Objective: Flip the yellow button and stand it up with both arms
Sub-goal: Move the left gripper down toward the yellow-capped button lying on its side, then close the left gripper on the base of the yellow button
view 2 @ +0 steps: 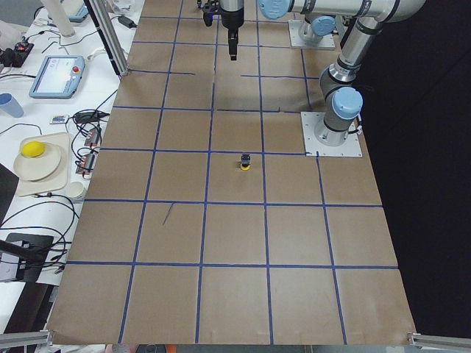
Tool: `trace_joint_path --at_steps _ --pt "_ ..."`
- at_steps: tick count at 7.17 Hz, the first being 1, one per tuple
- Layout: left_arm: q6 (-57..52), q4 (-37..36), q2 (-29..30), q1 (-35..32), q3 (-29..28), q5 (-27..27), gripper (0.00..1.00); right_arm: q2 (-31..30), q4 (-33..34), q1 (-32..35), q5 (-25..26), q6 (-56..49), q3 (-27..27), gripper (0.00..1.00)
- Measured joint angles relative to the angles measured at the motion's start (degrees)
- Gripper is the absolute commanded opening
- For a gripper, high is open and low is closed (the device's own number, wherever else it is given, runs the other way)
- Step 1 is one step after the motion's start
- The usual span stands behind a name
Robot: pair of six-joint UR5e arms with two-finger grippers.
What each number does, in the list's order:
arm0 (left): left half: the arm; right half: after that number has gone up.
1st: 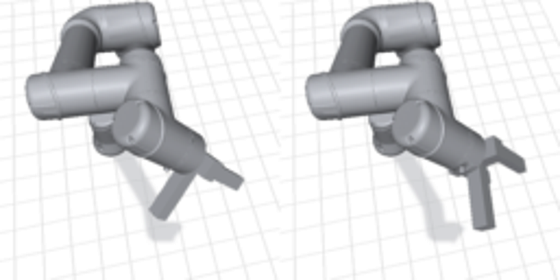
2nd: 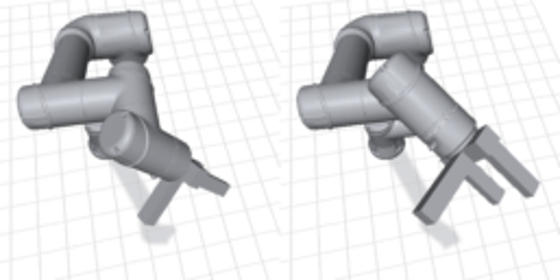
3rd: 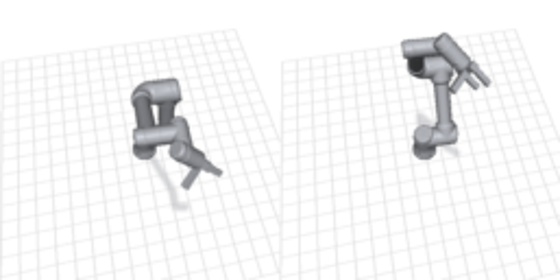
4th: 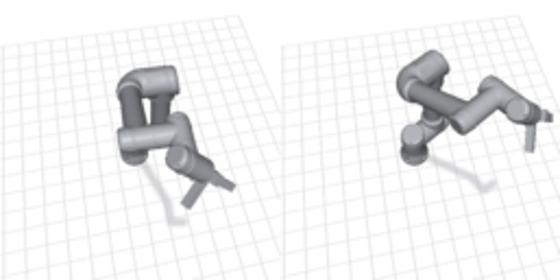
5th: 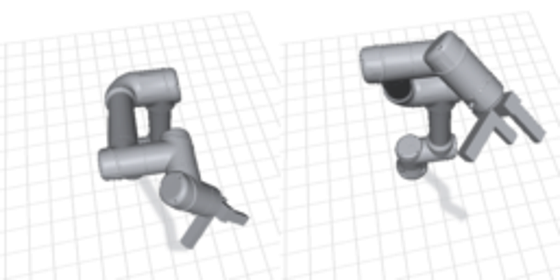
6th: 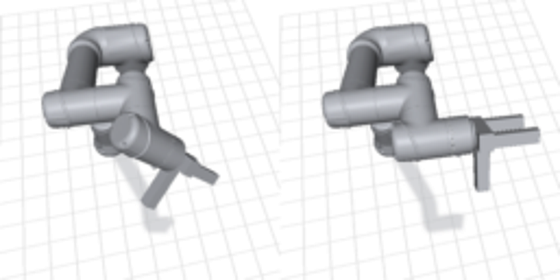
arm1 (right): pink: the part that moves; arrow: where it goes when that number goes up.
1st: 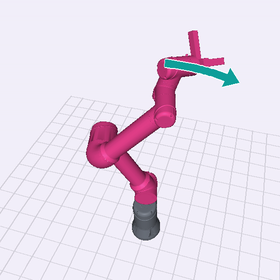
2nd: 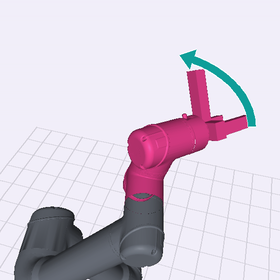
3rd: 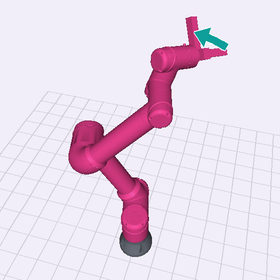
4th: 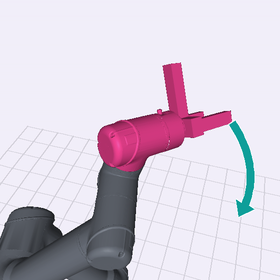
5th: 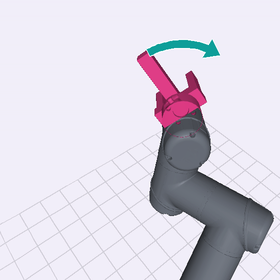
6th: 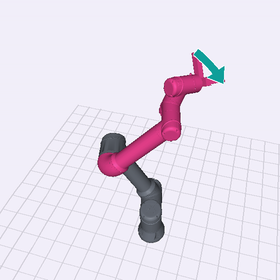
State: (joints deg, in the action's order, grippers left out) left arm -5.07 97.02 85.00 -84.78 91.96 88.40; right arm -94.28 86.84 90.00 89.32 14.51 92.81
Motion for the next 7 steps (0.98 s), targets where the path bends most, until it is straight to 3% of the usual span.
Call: trace_joint_path --at_steps 4,7 --pt "-6.7 -1.4 1.6 13.4 6.4 1.3 0.99 0.0 0.0 0.0 0.1 0.1 0.0 1.00" --pt "-19.2 -13.3 2.3 24.6 16.5 4.7 0.99 0.0 -0.1 0.0 0.0 -0.1 0.0 1.00"
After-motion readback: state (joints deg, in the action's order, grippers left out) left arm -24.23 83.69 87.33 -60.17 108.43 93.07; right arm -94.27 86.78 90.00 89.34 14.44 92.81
